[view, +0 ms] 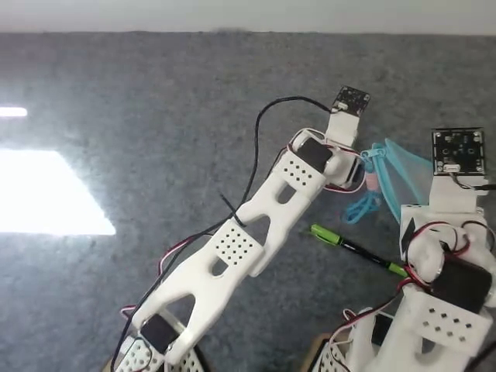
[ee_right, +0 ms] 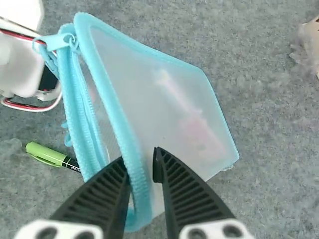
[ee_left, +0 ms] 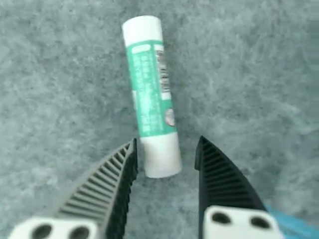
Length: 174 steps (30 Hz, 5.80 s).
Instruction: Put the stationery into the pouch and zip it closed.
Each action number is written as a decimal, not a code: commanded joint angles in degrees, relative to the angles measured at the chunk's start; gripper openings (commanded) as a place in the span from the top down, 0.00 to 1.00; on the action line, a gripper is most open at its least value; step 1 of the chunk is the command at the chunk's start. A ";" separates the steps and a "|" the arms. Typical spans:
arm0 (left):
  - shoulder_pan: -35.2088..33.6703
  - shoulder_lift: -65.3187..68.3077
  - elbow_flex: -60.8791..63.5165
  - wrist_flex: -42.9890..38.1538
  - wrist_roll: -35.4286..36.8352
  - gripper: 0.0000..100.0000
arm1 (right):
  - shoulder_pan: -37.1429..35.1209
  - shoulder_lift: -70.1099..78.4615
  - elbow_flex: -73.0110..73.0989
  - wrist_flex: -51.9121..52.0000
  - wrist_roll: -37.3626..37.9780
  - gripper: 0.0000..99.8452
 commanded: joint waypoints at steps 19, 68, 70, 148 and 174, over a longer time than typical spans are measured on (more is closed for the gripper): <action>0.18 -0.70 -0.48 2.64 0.70 0.90 | -0.40 -0.84 -1.58 0.31 0.62 0.99; -19.96 -94.68 94.02 10.99 -37.63 0.79 | -9.71 -0.84 -1.49 2.07 5.80 0.99; -22.15 -92.22 96.13 4.22 -37.71 0.74 | -9.80 -0.84 -1.49 2.77 5.89 0.99; 3.52 -104.70 105.63 10.90 -43.08 0.99 | -20.97 -13.93 0.53 6.37 3.43 0.99; 4.48 -104.09 104.57 4.48 -38.24 0.99 | -22.99 -21.67 0.97 7.78 5.89 0.99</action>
